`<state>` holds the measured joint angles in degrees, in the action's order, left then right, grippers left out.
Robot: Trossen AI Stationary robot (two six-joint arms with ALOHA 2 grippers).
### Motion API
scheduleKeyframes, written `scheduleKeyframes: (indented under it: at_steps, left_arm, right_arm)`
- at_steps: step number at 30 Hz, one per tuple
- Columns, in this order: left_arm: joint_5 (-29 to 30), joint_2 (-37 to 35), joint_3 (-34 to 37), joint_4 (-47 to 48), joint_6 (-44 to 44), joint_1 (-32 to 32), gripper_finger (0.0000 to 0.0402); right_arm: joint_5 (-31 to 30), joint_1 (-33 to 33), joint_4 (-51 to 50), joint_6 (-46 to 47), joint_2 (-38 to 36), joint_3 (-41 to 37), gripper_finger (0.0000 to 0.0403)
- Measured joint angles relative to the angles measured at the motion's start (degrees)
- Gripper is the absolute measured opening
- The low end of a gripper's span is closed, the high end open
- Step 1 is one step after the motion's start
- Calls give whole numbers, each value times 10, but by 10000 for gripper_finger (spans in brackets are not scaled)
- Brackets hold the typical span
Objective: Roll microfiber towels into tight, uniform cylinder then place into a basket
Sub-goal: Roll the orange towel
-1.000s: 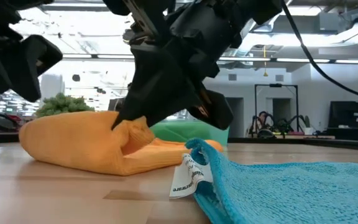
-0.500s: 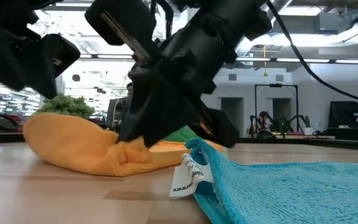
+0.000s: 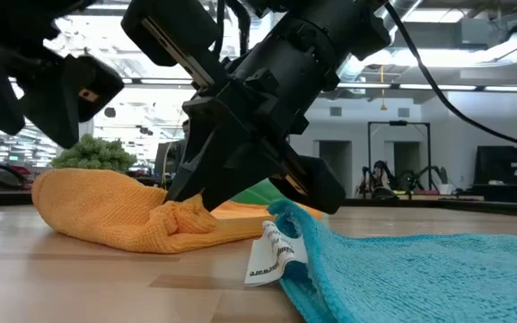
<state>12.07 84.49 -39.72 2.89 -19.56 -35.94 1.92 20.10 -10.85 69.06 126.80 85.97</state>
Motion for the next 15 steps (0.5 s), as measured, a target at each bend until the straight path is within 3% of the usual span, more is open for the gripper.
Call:
scheduleKeyframes:
  at_steps: [4,10,15]
  left_arm:
    - [-18,0,25,-51,-21,2,158]
    - [1,0,26,-47,6,13,158]
    - [-34,0,26,-37,11,43,158]
  right_arm:
    - [2,0,0,0,0,0,18]
    - [2,0,0,0,0,0,20]
    - [1,0,1,0,0,0,18]
